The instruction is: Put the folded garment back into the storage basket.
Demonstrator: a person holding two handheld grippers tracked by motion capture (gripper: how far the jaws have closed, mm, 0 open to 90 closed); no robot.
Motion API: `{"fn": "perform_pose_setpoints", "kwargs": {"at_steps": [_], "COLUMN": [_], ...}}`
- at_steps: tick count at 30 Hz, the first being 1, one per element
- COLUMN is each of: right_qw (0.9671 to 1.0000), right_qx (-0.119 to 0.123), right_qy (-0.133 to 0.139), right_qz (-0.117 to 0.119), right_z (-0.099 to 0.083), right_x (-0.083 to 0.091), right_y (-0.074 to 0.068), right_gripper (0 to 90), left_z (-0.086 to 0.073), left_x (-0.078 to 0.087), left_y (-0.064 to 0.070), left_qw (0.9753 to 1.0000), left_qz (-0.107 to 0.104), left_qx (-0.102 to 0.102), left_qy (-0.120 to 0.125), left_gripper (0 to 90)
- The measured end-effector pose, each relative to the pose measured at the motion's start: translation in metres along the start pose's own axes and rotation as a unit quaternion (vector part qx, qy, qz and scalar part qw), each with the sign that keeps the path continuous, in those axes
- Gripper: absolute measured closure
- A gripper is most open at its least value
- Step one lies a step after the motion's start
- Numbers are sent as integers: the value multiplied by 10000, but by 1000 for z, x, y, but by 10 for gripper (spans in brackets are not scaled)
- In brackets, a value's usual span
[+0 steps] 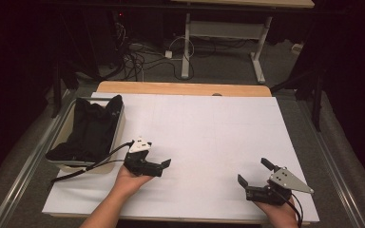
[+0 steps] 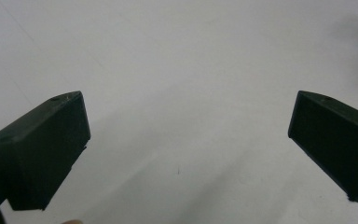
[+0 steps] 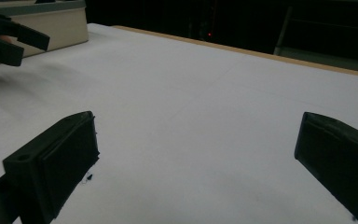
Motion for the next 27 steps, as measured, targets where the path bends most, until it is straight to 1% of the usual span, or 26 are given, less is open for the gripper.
{"fn": "perform_pose_setpoints", "kwargs": {"at_steps": [1,4,5,8,10,11,14,18,23,27], "right_qw": [10000,9999,9999,9998,9997,9996,9992,9989,9991,9990], "right_qx": [13,36,38,54,60,39,53,-9,110,93], "right_qy": [36,94,94,132,171,195,269,270,237,301], "right_qz": [-8,-57,-73,-135,-169,-199,-290,-394,-347,-316], "right_z": [0,0,0,-1,-1,0,-1,0,-2,-1], "right_x": [1,3,4,6,9,11,18,17,14,16], "right_y": [0,-2,-2,-4,-5,-5,-5,-3,-6,-6], "right_gripper": [1,1,1,1,1,1,1,1,1,1], "left_z": [0,-1,-2,-2,-2,-3,-4,-5,-6,-6], "left_x": [3,11,12,16,19,19,17,18,18,18], "left_y": [1,2,1,1,0,0,1,2,3,2], "left_qw": [9999,9984,9981,9969,9952,9947,9946,9946,9945,9944], "left_qz": [6,-62,-58,-73,-66,-56,-119,-162,-136,-86], "left_qx": [-35,32,51,-5,9,8,-5,-38,-48,-45], "left_qy": [147,555,615,788,973,1023,1032,1026,1040,1049], "left_gripper": [0,0,0,0,0,0,0,0,0,0]}}
Point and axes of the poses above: each handheld gripper's, and its own axes: x roughly backward along the jaws, z roughly out of its top, y roughly to its right, the point moved 7 cm from there along -x, roughly forward along the jaws, and after that the axes turned 3 degrees about x, right-handed, at the moved point
